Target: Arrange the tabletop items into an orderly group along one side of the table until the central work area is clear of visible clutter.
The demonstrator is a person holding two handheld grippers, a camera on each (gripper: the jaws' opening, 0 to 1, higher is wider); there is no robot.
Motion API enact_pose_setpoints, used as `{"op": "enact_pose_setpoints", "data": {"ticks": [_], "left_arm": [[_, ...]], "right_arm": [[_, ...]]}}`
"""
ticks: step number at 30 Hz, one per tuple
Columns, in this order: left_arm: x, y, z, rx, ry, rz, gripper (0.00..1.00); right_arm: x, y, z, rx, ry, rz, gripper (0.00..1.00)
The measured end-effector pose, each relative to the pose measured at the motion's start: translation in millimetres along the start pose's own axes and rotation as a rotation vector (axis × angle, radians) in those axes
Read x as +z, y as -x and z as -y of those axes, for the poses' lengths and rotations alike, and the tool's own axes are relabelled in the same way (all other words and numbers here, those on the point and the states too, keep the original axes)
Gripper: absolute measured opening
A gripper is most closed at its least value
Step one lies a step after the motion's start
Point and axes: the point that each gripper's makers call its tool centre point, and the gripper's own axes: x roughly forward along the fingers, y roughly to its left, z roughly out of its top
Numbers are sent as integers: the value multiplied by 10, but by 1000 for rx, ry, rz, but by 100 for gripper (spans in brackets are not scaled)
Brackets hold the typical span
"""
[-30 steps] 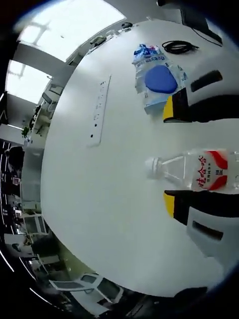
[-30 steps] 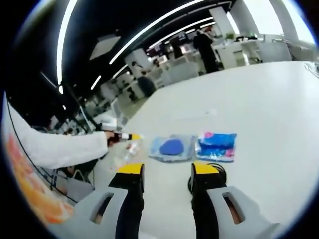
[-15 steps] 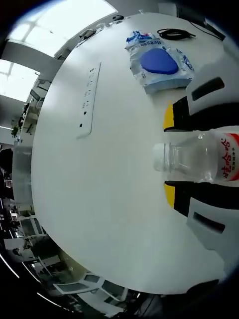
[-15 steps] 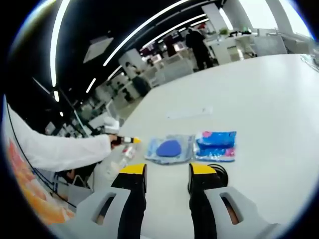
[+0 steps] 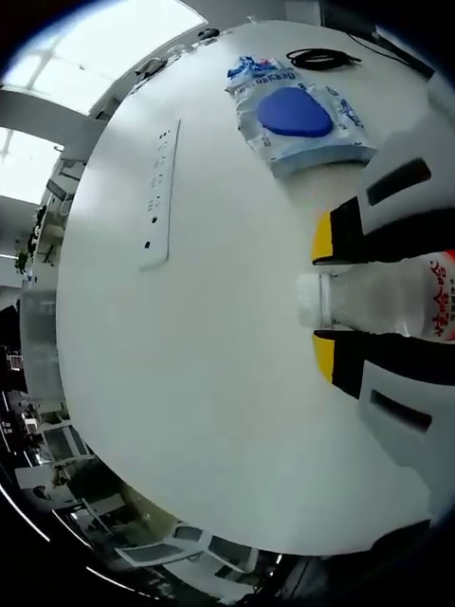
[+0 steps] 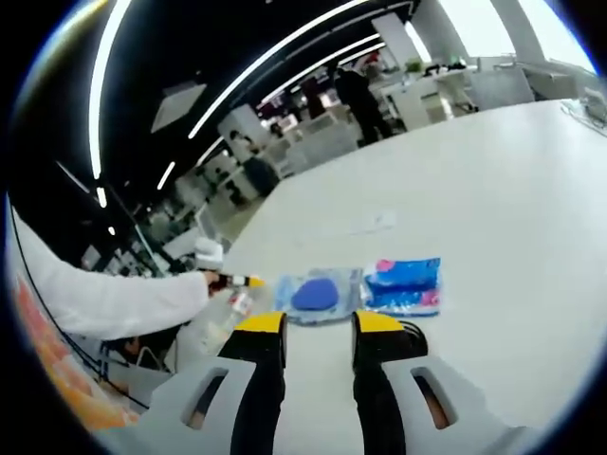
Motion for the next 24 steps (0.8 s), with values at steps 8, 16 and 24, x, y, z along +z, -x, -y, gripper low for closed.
{"op": "enact_pose_setpoints", "data": {"ticks": [8,16,24], "left_arm": [[234,404,25,-43,6,117,20],[422,911,-79,-26,8,238,19],[689,1337,-165,34,10,392,18]], "right_arm": [[12,100,-13,6,-16,29,24],[17,168,-122,30,-8,53,24],[-29,269,-228,66,-8,60,25]]}}
